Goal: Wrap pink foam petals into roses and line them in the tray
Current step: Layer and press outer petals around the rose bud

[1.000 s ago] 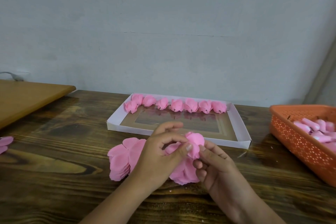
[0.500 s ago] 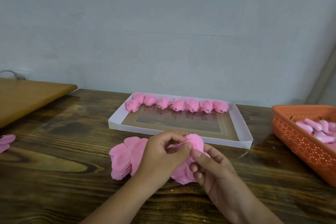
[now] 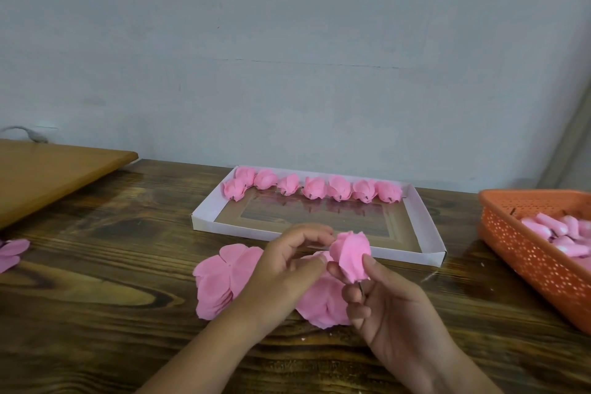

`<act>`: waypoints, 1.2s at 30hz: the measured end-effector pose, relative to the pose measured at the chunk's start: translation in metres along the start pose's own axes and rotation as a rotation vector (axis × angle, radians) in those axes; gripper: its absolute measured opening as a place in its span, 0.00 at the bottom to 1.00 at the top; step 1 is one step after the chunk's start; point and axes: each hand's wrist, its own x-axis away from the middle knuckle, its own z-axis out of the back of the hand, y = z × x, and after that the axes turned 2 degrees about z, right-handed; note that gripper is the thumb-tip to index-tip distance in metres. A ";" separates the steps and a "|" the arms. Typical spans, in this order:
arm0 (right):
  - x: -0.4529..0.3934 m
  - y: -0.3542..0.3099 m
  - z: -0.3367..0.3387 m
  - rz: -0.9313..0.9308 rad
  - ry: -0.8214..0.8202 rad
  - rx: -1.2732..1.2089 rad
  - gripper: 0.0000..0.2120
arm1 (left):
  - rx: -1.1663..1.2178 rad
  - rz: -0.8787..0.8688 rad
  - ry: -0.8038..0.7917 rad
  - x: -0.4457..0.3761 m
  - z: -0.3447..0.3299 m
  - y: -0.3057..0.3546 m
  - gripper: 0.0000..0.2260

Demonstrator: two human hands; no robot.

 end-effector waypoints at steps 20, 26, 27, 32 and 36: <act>0.001 0.002 0.001 -0.117 -0.007 -0.034 0.18 | 0.226 0.006 -0.206 0.007 0.001 0.014 0.03; 0.001 0.003 -0.001 -0.128 -0.055 -0.069 0.24 | 0.252 -0.001 -0.263 0.008 0.003 0.017 0.03; 0.001 0.003 -0.002 -0.130 -0.069 -0.075 0.26 | 0.245 -0.001 -0.272 0.008 0.003 0.018 0.04; 0.002 0.004 -0.004 -0.135 -0.074 -0.078 0.33 | 0.224 -0.006 -0.274 0.007 0.002 0.018 0.04; 0.003 0.006 0.001 -0.116 0.004 -0.087 0.36 | 0.263 0.029 -0.127 0.004 0.001 0.014 0.03</act>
